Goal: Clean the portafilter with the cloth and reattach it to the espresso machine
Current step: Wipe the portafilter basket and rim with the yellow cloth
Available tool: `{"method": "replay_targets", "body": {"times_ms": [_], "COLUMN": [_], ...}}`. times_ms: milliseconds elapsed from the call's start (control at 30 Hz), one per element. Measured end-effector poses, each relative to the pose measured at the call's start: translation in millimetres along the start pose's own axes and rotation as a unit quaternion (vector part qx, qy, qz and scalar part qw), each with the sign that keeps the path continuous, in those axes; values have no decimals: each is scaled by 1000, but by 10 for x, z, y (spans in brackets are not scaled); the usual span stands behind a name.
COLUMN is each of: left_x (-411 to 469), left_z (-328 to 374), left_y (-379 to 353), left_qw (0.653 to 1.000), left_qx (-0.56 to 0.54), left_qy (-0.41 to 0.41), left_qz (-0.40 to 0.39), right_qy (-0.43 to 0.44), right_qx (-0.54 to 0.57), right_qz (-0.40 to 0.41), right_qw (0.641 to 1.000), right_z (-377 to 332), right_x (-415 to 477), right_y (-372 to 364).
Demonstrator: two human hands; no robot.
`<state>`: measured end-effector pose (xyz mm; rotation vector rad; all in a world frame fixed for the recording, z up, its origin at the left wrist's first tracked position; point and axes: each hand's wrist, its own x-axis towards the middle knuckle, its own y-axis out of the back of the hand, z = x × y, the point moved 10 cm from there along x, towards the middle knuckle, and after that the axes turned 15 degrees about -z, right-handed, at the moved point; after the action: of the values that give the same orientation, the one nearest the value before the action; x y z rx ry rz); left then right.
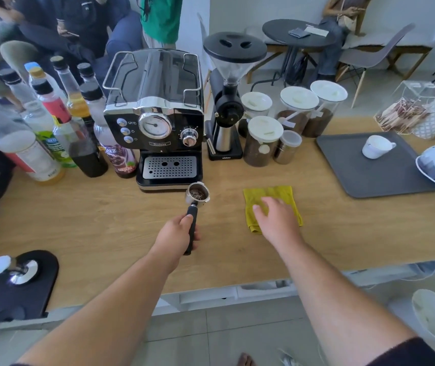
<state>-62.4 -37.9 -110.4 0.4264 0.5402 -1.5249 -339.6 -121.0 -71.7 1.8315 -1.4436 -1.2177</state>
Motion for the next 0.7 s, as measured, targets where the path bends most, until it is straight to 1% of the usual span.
{"method": "replay_targets", "body": {"times_ms": [100, 233, 333, 400, 533, 600, 700], "left_x": [40, 21, 15, 29, 38, 66, 100], "left_z": [-5, 48, 49, 46, 117, 128, 141], "left_y": [-26, -60, -90, -123, -196, -221, -220], "left_qw": [999, 997, 993, 992, 987, 983, 978], "left_qx": [41, 74, 120, 129, 161, 183, 206], "left_qy": [7, 4, 6, 4, -18, -18, -11], "left_qz": [3, 13, 9, 13, 22, 19, 16], "right_qy": [-56, -116, -128, -94, 42, 91, 131], "right_qx": [-71, -65, -106, -135, -147, -123, -19], "right_qz": [-27, -90, -132, -124, -76, -69, -65], "right_qw": [996, 987, 977, 978, 985, 986, 989], "right_z": [102, 199, 241, 209, 0, -44, -106], "right_x": [314, 555, 633, 637, 571, 554, 477], "right_y": [82, -10, -173, -224, -220, -215, -124]}}
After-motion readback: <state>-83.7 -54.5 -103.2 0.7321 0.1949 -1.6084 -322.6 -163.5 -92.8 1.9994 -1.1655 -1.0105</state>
